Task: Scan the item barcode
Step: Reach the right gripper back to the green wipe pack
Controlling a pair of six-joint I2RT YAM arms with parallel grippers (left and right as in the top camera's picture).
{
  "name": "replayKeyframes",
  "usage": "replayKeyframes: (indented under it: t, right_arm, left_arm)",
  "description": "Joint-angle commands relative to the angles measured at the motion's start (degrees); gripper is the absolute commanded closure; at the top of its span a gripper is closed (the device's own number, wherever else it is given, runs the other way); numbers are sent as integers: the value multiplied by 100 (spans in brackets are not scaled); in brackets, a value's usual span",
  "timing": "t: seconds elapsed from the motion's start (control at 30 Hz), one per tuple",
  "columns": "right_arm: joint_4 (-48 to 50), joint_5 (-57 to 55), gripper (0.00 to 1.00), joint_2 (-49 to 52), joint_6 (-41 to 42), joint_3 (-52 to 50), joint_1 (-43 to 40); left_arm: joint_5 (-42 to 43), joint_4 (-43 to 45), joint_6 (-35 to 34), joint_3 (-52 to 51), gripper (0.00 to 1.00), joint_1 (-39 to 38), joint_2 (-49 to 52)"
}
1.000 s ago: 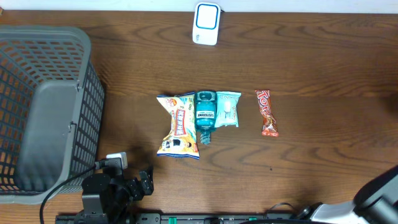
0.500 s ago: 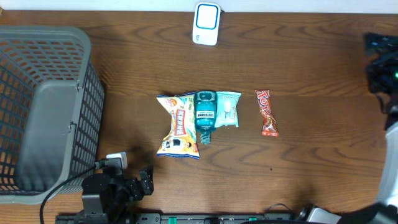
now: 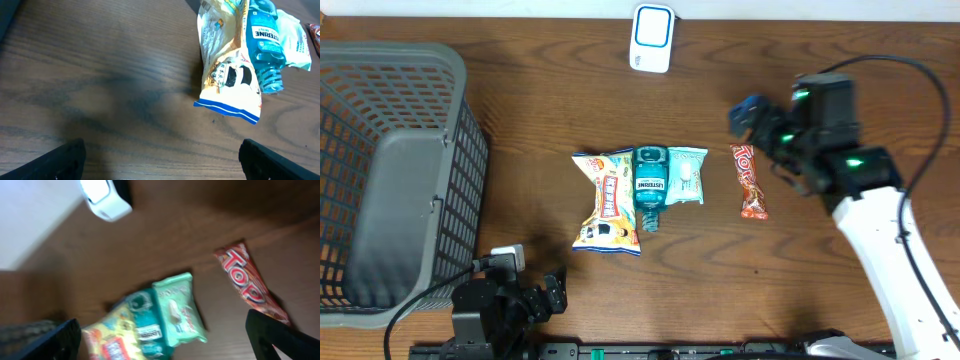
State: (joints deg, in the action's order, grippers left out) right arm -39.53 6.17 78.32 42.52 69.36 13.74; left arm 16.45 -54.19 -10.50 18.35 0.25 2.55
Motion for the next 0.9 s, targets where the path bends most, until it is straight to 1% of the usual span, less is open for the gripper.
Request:
replayKeyframes:
  t: [0.0,0.17,0.33,0.37,0.47,0.67,0.87]
  right_arm:
    - [-105,-1534,1,380,-614,20,743]
    - [-120,-1499,1,1056,-1335,20,1279]
    - [-50,-977,1,1823,-1821,20,1561]
    - [-26,-968,1,2037,-1840,20,1635]
    - [68,-968,2,2262,-1840,20,1668]
    - [334,-964,16,2483,-1838,20,1665]
    - [682,-986,16,2811,-2205,20,1672]
  left_arm:
    - [46,-63,33,17,2,-22,4]
    - [46,-63,33,17,2,-22,4]
    - [46,-63,33,17,2,-22,4]
    - [46,-63,33,17,2,-22,4]
    - [48,-66,33,17,2,-22,4]
    - [46,-63,33,17,2,-22,4]
    - [46,-63,33,17,2,-22,4]
